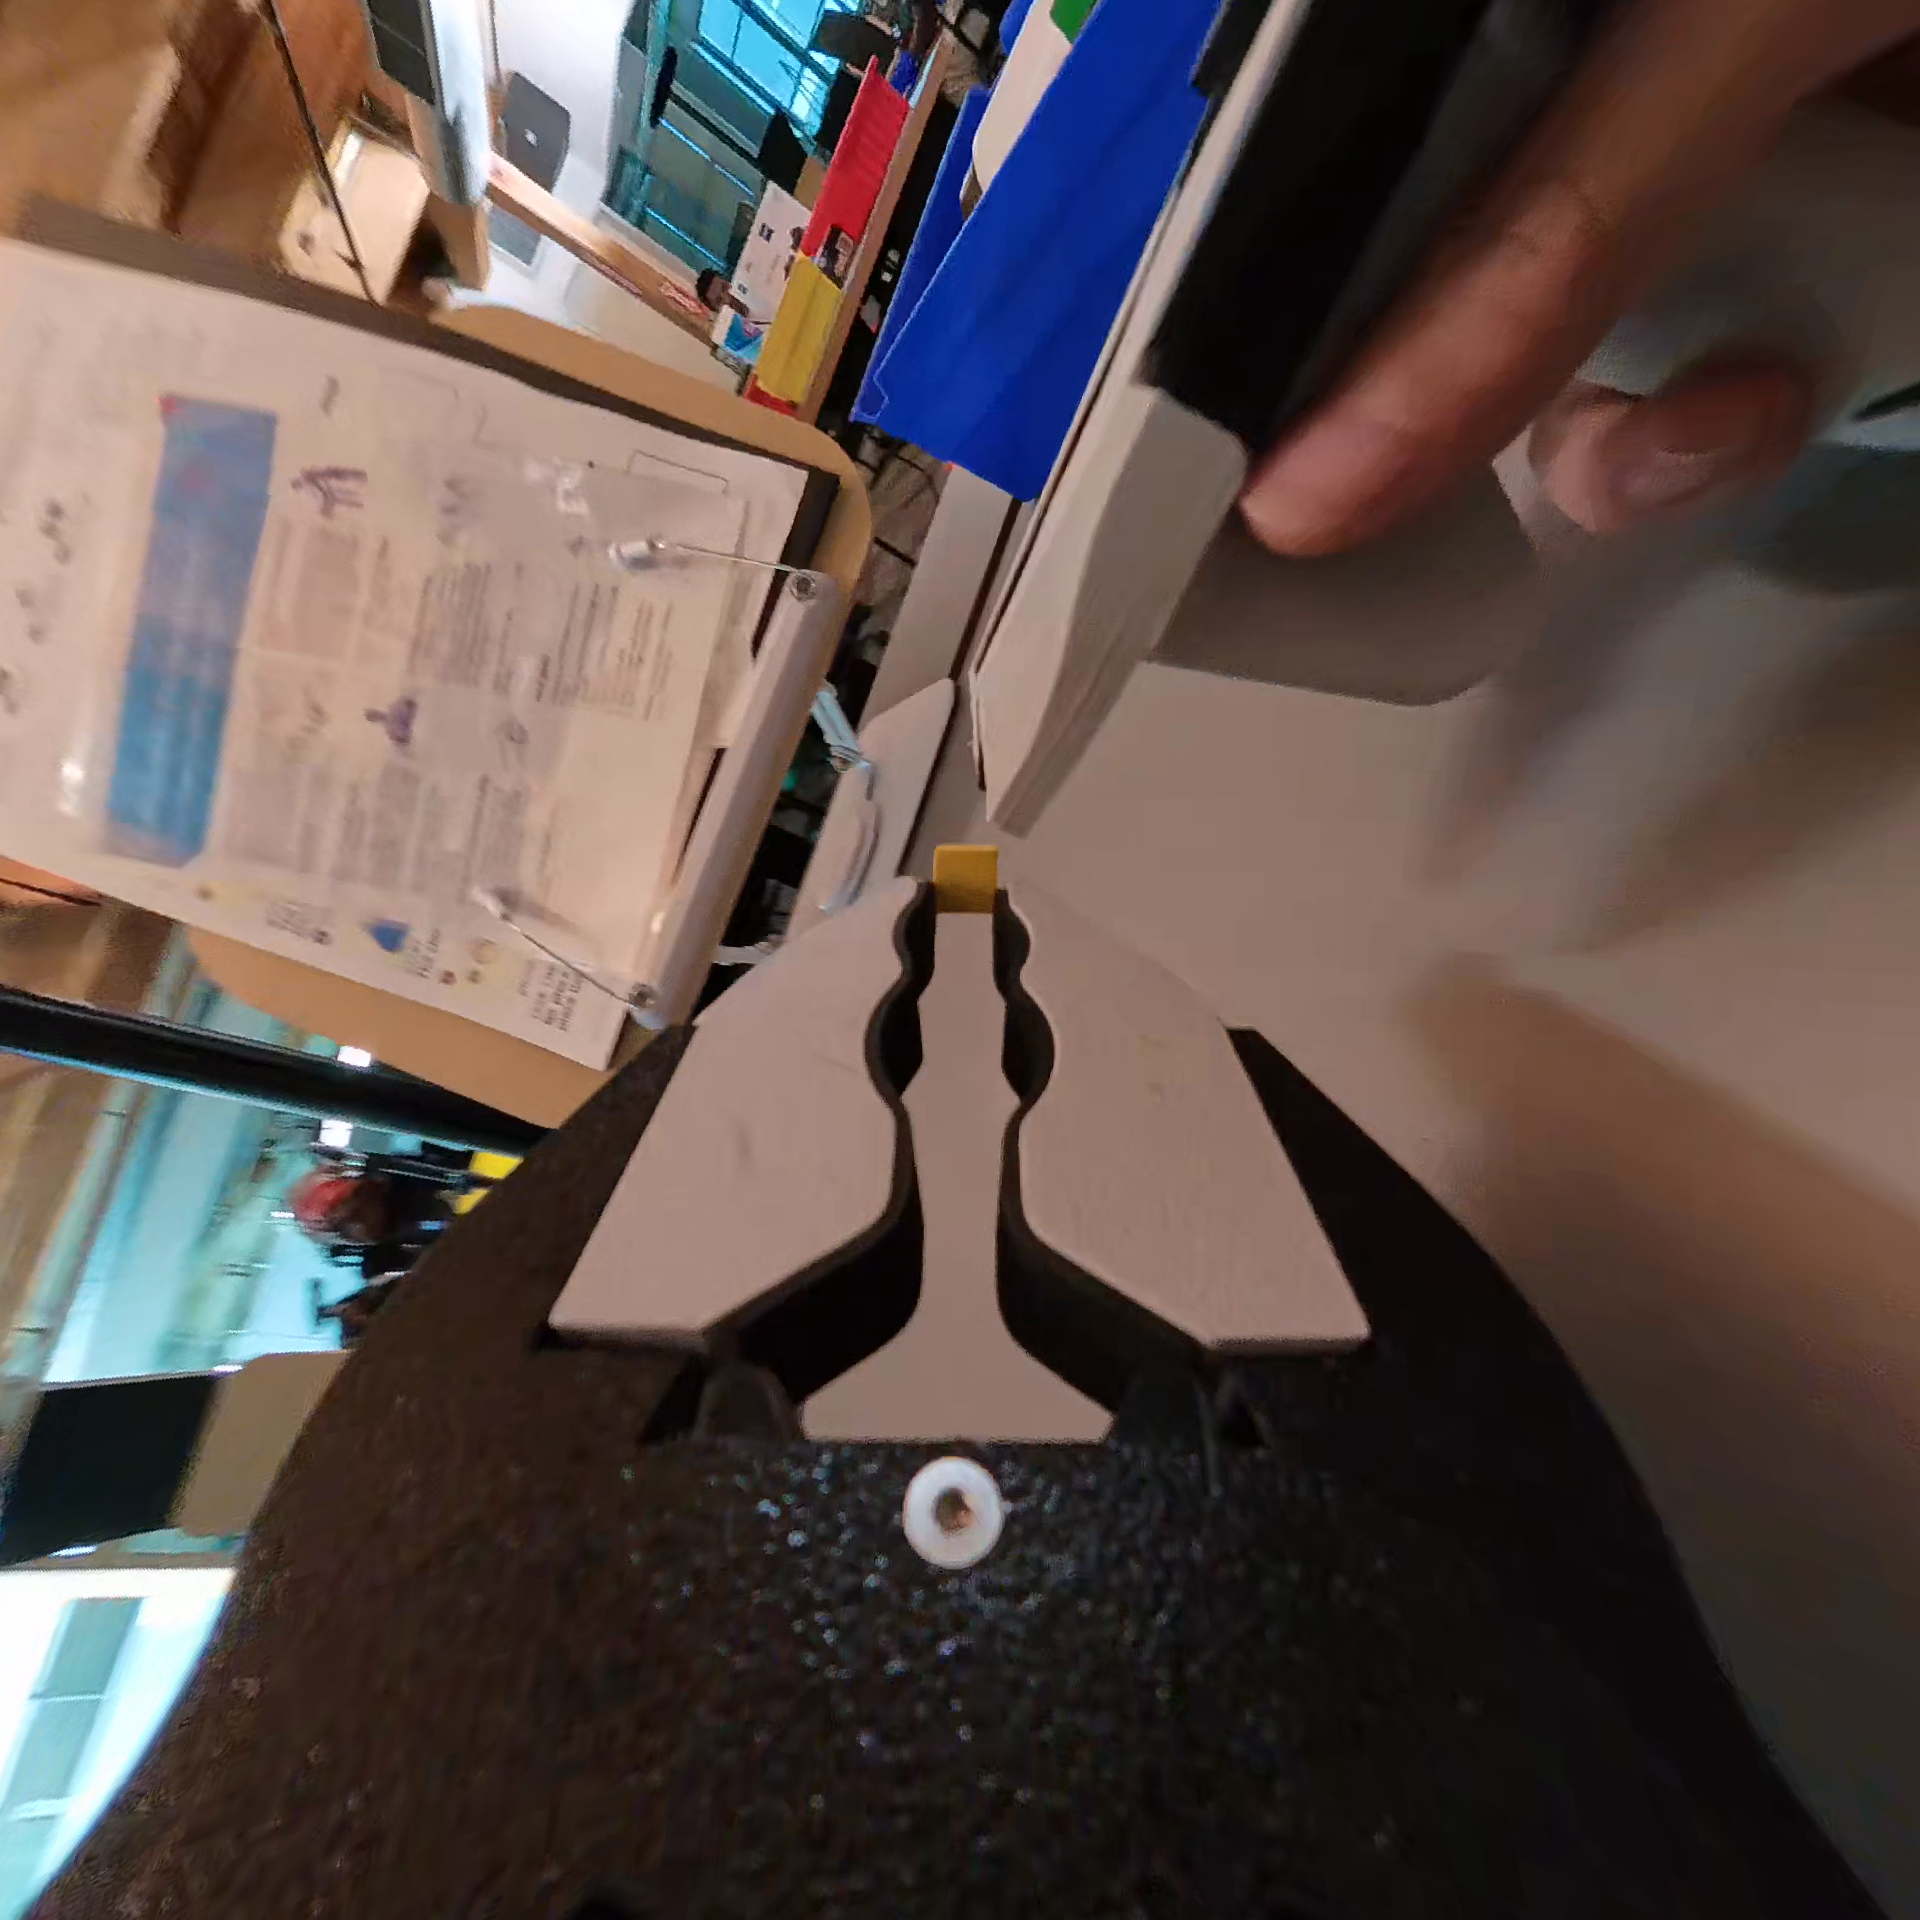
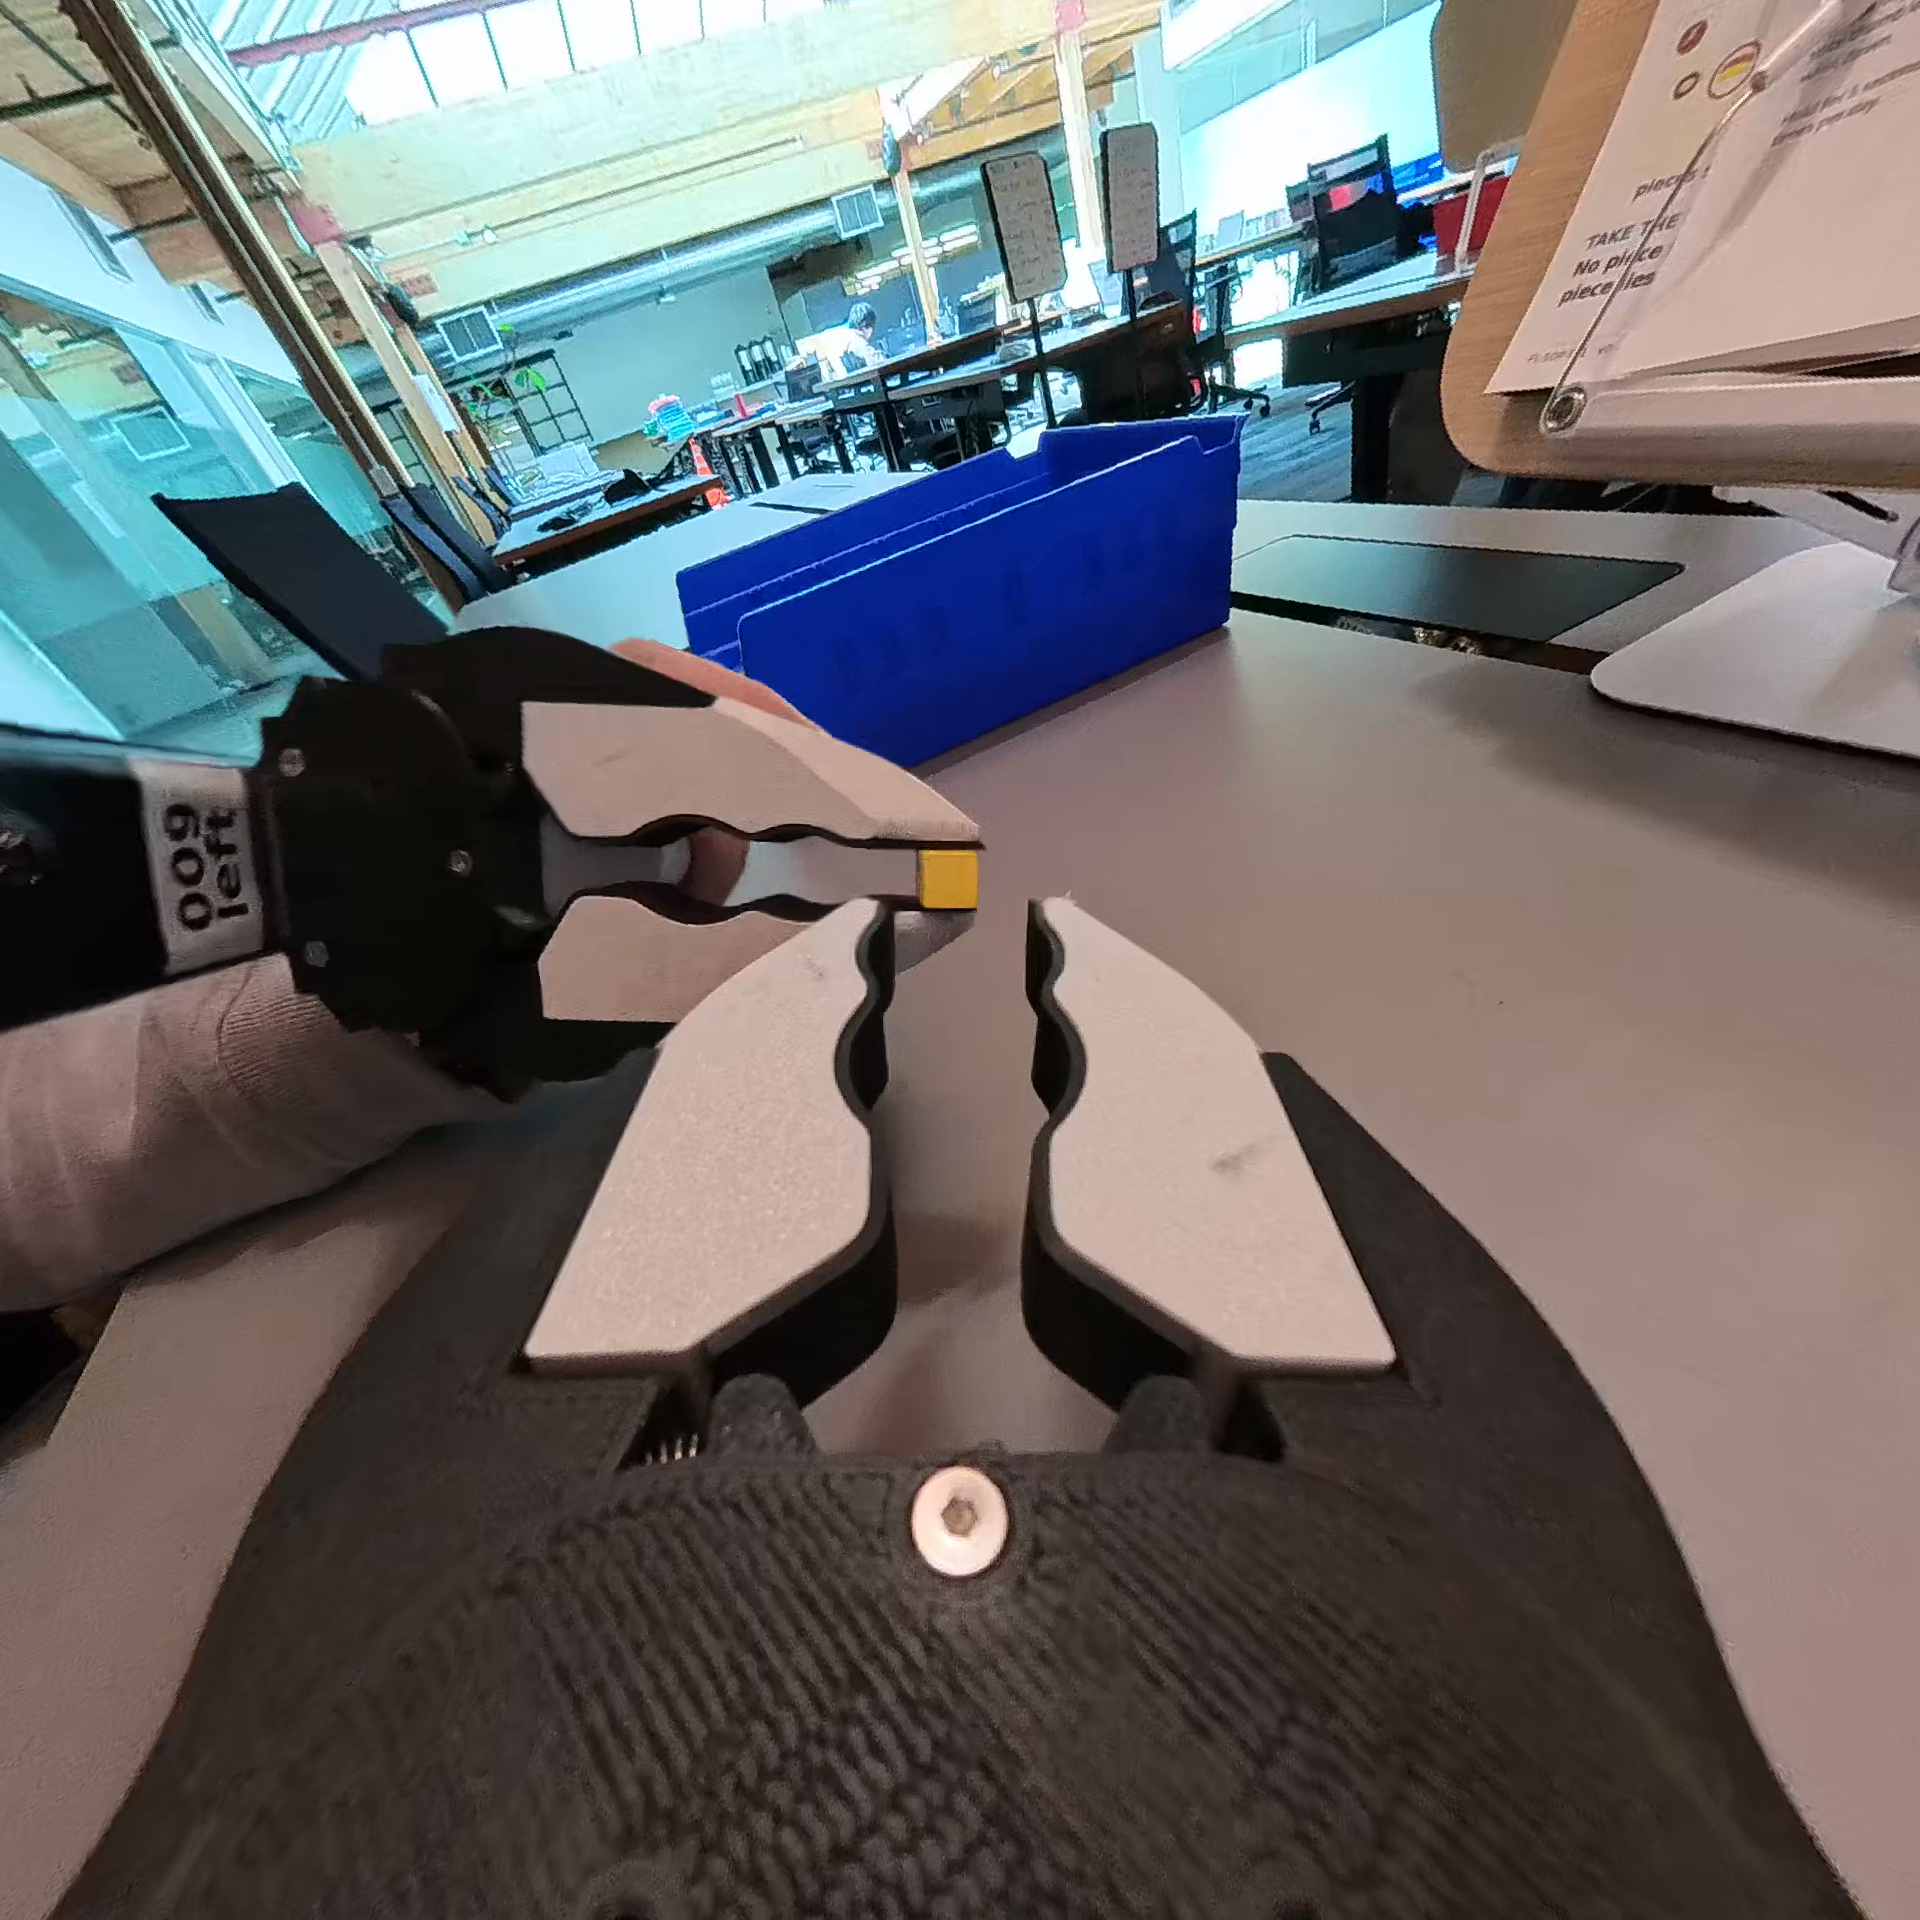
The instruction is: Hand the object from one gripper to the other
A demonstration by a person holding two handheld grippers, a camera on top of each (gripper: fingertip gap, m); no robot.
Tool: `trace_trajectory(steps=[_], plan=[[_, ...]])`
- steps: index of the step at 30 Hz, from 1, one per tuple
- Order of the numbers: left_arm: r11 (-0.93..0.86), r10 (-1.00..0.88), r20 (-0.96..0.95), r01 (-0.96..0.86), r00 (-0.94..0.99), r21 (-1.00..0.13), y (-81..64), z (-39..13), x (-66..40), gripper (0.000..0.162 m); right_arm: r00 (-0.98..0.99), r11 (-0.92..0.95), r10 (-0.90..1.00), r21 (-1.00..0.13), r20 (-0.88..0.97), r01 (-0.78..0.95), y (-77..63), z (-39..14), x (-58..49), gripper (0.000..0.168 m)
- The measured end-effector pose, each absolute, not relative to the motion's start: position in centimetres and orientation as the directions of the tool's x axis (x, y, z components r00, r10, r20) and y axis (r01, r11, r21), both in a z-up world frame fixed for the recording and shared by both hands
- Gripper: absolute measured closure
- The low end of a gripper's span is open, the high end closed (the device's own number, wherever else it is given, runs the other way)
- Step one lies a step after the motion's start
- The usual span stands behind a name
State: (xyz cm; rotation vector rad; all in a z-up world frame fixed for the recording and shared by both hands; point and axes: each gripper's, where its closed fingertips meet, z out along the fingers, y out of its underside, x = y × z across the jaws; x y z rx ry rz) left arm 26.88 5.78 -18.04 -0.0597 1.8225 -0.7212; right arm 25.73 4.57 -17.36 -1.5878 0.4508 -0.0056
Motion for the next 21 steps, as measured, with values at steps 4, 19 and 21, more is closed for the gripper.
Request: trace_trajectory(steps=[4,19,21], plan=[[0.873,-0.262,-0.917,0.331,-0.299,-0.357,5.4,-17.9,26.7,0.152,0.918,0.018,-0.293,-0.961,-0.268,-0.276,4.4,-17.2,25.9,0.147],[0.887,-0.211,-0.949,0.363,-0.234,-0.287,4.6,-17.6,26.3,0.152,0.937,-0.003,-0.256,-0.969,-0.237,-0.246,4.4,-17.0,25.3,0.156],[0.88,-0.219,-0.946,0.37,-0.24,-0.298,4.6,-17.6,26.3,0.152,0.941,-0.009,-0.25,-0.971,-0.23,-0.24,4.5,-17.0,25.1,0.157]])
